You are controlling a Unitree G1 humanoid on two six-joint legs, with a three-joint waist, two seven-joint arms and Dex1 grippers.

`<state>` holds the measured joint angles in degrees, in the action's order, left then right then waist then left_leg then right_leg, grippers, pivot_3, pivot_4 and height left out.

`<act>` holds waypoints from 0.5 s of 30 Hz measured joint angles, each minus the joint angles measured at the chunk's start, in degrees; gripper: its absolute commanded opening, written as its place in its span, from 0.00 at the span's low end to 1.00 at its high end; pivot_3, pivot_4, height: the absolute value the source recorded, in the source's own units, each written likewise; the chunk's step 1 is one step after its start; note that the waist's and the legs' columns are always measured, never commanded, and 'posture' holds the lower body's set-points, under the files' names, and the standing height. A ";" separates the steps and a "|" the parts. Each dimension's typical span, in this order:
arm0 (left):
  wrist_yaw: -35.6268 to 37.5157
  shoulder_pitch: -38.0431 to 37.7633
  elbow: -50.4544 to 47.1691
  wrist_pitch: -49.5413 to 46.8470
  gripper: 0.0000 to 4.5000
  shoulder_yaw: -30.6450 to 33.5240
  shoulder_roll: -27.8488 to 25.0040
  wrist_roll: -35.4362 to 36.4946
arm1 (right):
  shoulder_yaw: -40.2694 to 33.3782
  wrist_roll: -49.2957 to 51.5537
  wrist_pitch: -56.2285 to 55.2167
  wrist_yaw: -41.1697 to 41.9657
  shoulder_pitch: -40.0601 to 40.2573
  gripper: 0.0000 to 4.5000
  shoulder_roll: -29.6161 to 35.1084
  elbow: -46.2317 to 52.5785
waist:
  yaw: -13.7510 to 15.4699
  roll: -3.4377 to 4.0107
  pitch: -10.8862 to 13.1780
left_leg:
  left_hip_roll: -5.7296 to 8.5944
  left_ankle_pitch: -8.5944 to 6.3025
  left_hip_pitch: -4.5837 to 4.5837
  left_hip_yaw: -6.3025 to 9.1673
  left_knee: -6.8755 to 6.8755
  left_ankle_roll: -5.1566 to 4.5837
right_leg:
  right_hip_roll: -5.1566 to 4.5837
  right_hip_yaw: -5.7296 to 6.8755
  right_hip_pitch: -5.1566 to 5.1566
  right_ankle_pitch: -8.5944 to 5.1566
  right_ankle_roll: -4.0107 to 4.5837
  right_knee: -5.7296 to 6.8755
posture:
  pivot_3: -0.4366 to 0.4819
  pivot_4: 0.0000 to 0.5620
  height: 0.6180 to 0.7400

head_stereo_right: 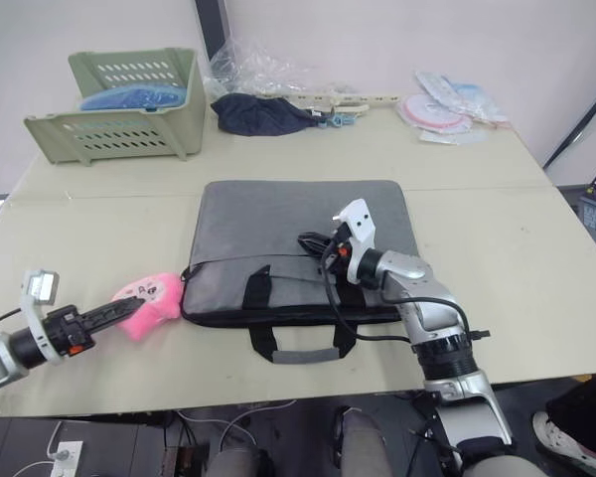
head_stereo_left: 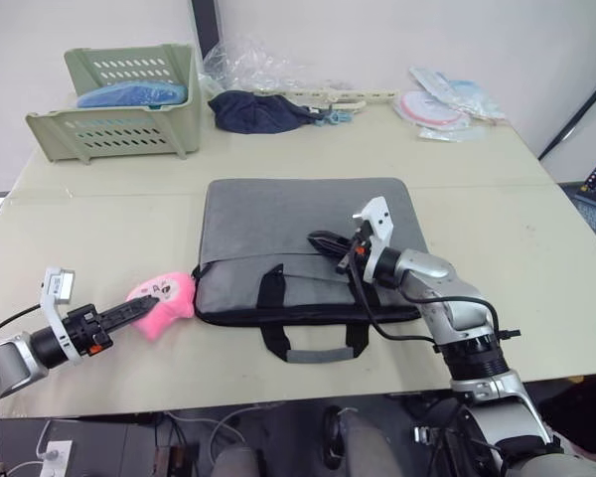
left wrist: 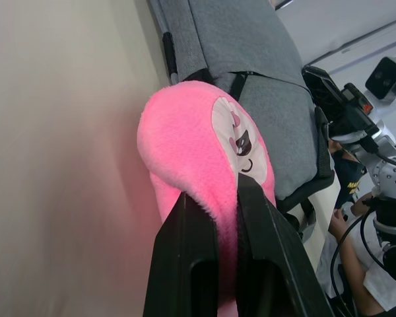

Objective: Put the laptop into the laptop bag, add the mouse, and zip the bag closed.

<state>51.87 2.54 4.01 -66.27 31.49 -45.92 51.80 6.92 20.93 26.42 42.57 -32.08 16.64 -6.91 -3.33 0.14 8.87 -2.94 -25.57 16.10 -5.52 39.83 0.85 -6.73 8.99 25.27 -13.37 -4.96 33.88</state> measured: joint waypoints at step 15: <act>0.98 -7.82 -8.50 -3.52 0.01 1.26 -0.25 5.64 | -0.03 -0.70 -0.14 -0.01 0.38 0.00 -0.04 -0.07 | 0.09 -0.05 -0.30 | -0.04 -0.03 -0.03 0.03 -0.08 0.05 | 0.02 0.01 0.00 -0.12 0.21 0.01 | 0.48 0.27 1.00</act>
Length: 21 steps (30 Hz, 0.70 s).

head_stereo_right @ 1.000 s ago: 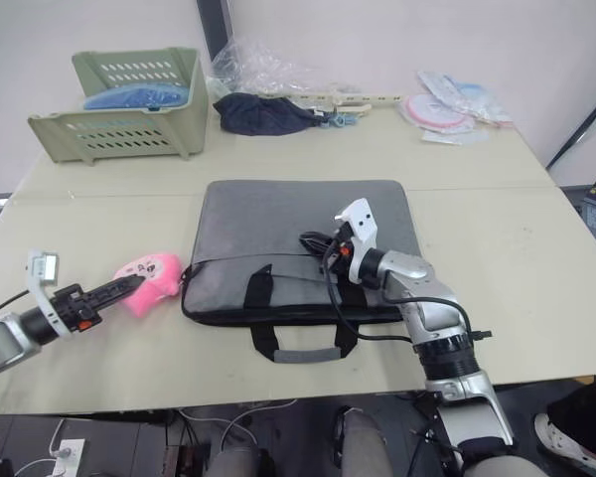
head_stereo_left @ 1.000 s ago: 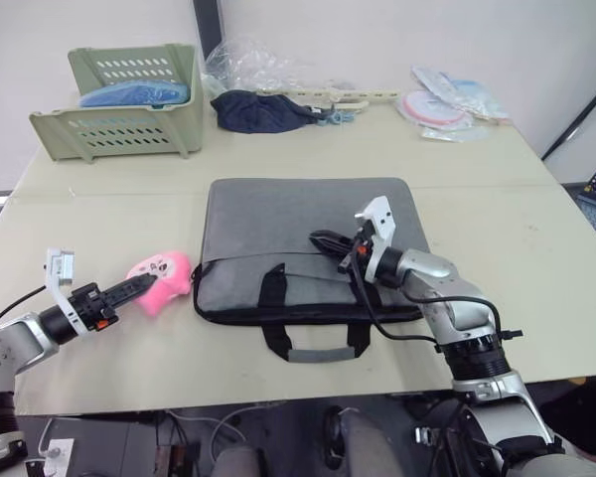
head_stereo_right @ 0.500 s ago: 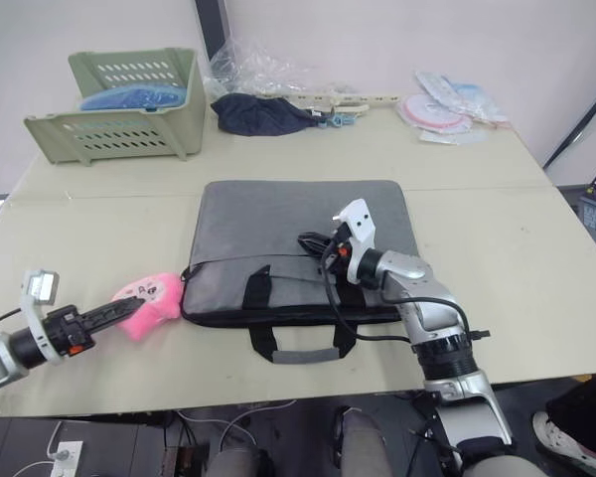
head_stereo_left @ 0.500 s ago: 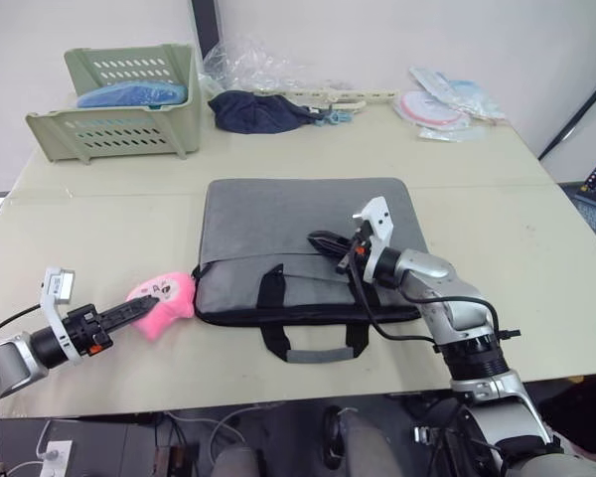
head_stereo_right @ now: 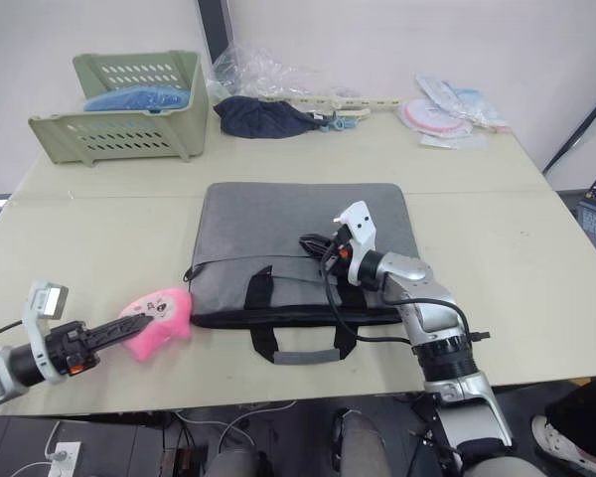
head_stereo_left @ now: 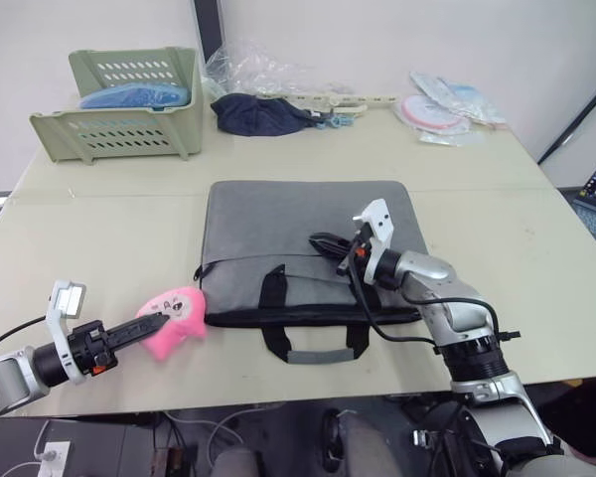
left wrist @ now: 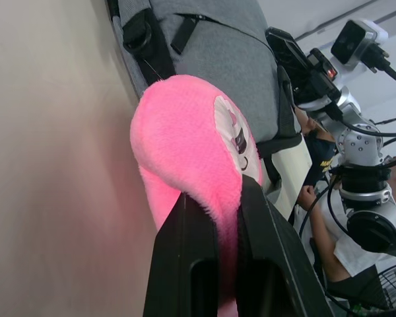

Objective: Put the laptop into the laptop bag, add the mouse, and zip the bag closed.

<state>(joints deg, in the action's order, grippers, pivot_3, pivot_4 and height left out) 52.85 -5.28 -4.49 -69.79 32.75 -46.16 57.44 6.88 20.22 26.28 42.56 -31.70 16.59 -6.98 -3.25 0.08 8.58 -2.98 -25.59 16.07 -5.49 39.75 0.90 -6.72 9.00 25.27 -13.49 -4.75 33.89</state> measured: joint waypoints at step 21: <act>2.47 -5.42 -6.25 1.56 0.01 -4.78 -2.15 1.67 | 0.09 -0.07 0.00 0.00 0.06 0.00 -0.69 0.00 | -0.03 0.03 -0.08 | -0.03 -0.02 -0.01 -0.03 -0.11 0.04 | 0.05 0.00 0.07 -0.10 0.17 0.02 | 0.48 0.27 1.00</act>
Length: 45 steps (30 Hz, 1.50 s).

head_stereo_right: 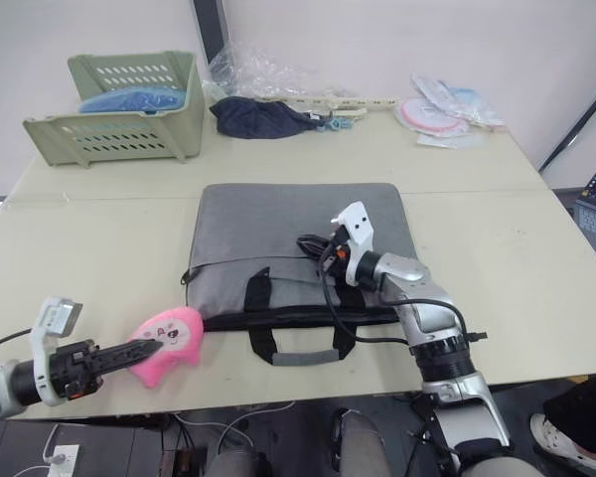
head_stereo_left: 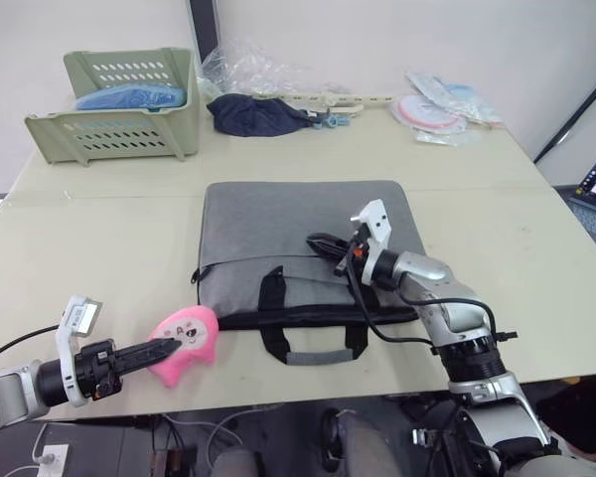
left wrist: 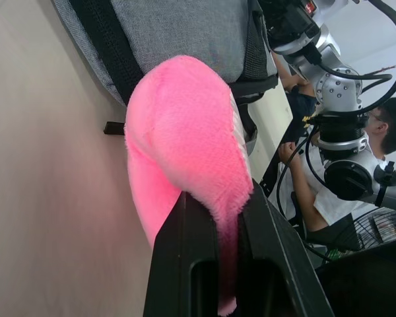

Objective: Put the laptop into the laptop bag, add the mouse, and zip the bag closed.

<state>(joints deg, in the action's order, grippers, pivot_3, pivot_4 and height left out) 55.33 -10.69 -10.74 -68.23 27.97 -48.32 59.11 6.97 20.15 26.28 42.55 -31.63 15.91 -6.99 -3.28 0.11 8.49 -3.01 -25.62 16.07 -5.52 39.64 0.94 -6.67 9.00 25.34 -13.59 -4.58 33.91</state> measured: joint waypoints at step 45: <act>-1.39 13.27 -1.67 2.35 0.01 -16.82 7.50 -0.39 | -0.26 -0.97 -0.14 -0.17 0.38 0.00 -0.42 0.01 | 0.07 0.07 -0.30 | 0.00 0.00 -0.01 0.01 0.00 0.00 | 0.01 0.00 -0.02 0.00 0.00 0.00 | 0.48 0.27 1.00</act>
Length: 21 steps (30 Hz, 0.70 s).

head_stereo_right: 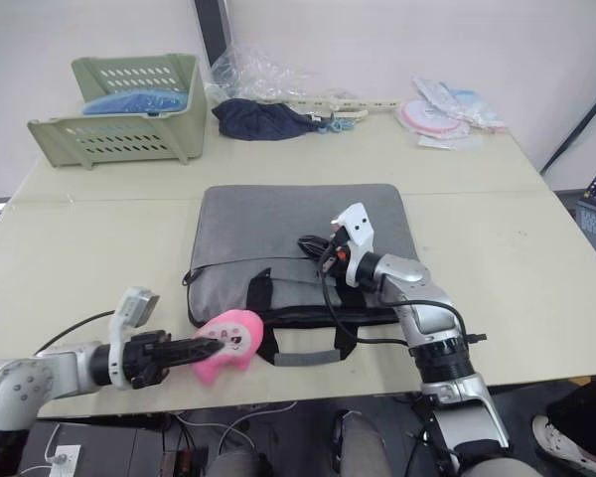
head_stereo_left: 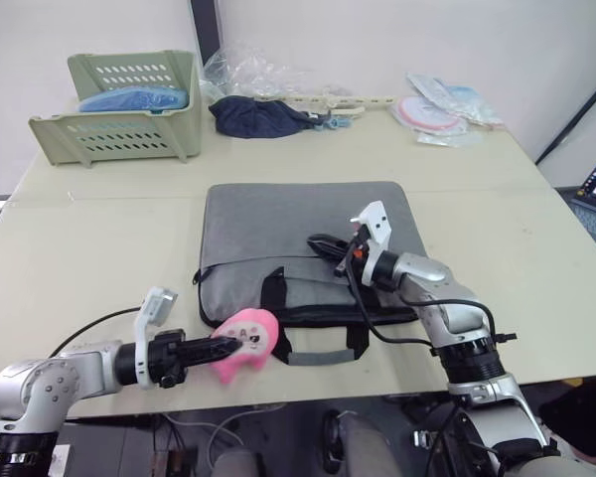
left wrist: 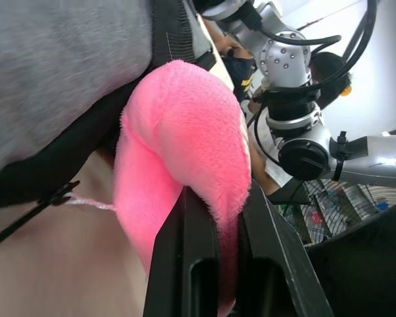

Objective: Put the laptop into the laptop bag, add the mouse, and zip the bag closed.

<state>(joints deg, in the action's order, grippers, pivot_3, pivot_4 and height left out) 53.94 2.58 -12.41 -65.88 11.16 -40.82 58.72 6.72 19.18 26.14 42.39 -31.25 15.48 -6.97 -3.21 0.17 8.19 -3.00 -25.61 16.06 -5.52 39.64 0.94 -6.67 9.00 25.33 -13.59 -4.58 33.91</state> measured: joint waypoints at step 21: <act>0.32 11.88 4.53 0.70 0.01 -10.51 6.91 -4.83 | -0.60 -0.94 -0.42 -1.68 0.31 0.00 -0.23 -0.01 | 0.29 0.14 -0.12 | 0.01 0.00 -0.53 0.11 -0.01 -0.02 | -0.01 0.04 -0.67 0.01 -0.02 -0.14 | 0.48 0.27 1.00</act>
<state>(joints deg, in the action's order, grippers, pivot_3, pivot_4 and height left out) 54.26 14.46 -7.88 -65.18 0.65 -33.91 53.89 6.12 18.24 25.72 40.70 -30.94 15.25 -6.98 -2.92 0.31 8.07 -2.99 -25.61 15.53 -5.41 39.63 0.92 -6.68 9.03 24.65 -13.58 -4.59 33.77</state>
